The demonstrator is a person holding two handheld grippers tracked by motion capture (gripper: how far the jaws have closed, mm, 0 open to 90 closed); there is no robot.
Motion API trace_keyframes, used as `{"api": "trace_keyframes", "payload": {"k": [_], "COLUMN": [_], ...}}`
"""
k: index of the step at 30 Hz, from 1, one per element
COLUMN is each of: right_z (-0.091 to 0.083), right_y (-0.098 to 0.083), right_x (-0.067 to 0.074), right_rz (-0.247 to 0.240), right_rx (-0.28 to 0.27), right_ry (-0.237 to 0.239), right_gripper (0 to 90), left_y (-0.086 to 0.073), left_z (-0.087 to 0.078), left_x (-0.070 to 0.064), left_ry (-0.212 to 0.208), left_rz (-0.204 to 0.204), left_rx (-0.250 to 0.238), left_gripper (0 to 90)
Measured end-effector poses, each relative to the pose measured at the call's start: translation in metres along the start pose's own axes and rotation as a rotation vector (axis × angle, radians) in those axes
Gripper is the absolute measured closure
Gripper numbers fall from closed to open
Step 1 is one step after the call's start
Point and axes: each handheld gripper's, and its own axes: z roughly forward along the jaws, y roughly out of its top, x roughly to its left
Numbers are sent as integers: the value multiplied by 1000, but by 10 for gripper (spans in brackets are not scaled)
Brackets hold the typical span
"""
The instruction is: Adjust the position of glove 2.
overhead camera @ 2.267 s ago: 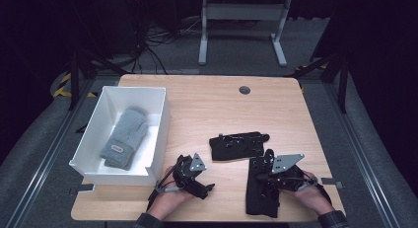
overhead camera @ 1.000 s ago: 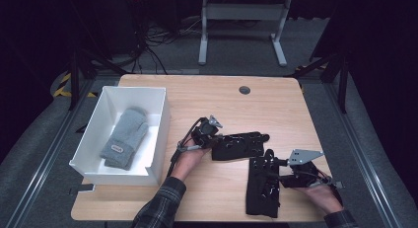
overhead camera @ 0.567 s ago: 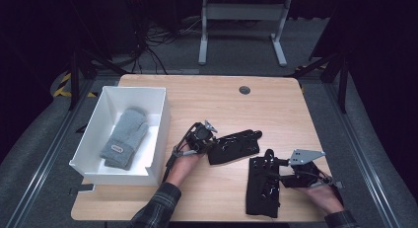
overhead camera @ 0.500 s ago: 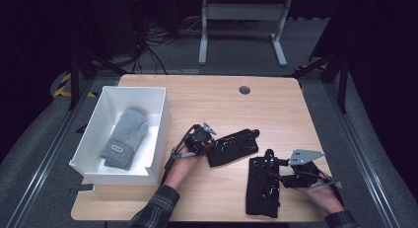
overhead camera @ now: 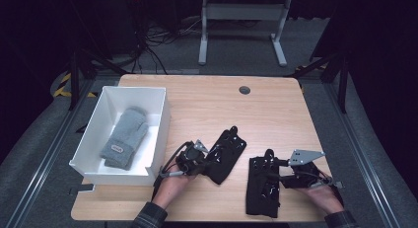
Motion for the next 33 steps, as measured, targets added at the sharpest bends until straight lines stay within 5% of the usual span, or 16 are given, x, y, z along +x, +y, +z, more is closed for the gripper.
{"api": "trace_keyframes", "payload": {"k": [17,23,33], "right_z": [0,0,-5], "right_y": [0,-1,-4], "right_x": [0,0,0], "right_rz": [-2,-1,19], "right_rx": [2,2,-3], "right_ry": [-3,-3,0], "right_gripper": [436,436,546], "left_y": [-26,-19,5], "left_z": [-9,-16,-14], "left_x": [-40,-35,-10], "left_ry": [-70,-48,62], "left_rz": [53,38,-24], "left_rx": [34,-20,-74], "left_gripper": [900,807,557]}}
